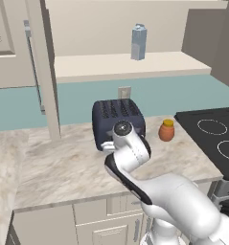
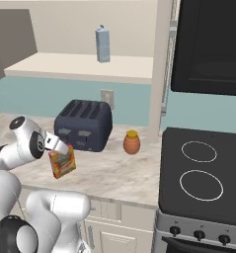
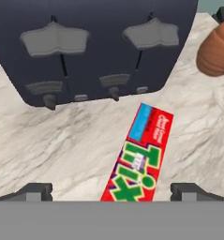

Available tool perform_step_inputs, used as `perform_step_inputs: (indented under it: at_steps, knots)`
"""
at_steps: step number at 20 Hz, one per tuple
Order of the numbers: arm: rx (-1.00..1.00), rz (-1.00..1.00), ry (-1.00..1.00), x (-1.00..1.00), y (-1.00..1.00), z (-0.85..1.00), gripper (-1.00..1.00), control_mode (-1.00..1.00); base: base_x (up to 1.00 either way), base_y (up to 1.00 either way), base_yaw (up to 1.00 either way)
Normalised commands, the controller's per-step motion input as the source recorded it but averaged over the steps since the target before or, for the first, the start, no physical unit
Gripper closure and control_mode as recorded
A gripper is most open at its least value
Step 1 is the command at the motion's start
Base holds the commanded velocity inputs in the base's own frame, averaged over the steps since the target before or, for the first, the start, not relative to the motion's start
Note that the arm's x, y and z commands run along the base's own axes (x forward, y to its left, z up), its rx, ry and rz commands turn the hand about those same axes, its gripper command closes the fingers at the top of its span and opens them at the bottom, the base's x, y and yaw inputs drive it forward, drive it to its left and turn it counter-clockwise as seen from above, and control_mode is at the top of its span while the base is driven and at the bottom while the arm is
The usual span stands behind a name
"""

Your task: Pick the cereal and boxed food from the counter and place them in the cabinets closest to them.

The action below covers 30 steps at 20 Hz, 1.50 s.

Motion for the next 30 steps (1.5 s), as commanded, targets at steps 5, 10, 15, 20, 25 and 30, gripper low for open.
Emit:
perform_step_inputs:
  at_steps: [5,10,15,20,25,30]
  knots:
    - [0.00,-0.05,0.00,0.00,0.02,-0.28,-1.00,-1.00,0.00,0.00,0.00]
    - [0.00,-0.06,0.00,0.00,0.00,-0.28,-1.00,-1.00,0.00,0.00,0.00]
    - [0.00,-0.04,0.00,0.00,0.01,-0.17,1.00,-1.00,0.00,0.00,0.00]
    - [0.00,0.00,0.00,0.00,0.00,0.01,1.00,-1.00,0.00,0.00,0.00]
    - [0.00,-0.04,-0.02,-0.01,0.00,0.27,1.00,-1.00,0.00,0.00,0.00]
    - [0.00,-0.04,0.01,-0.02,0.00,0.48,1.00,-1.00,0.00,0.00,0.00]
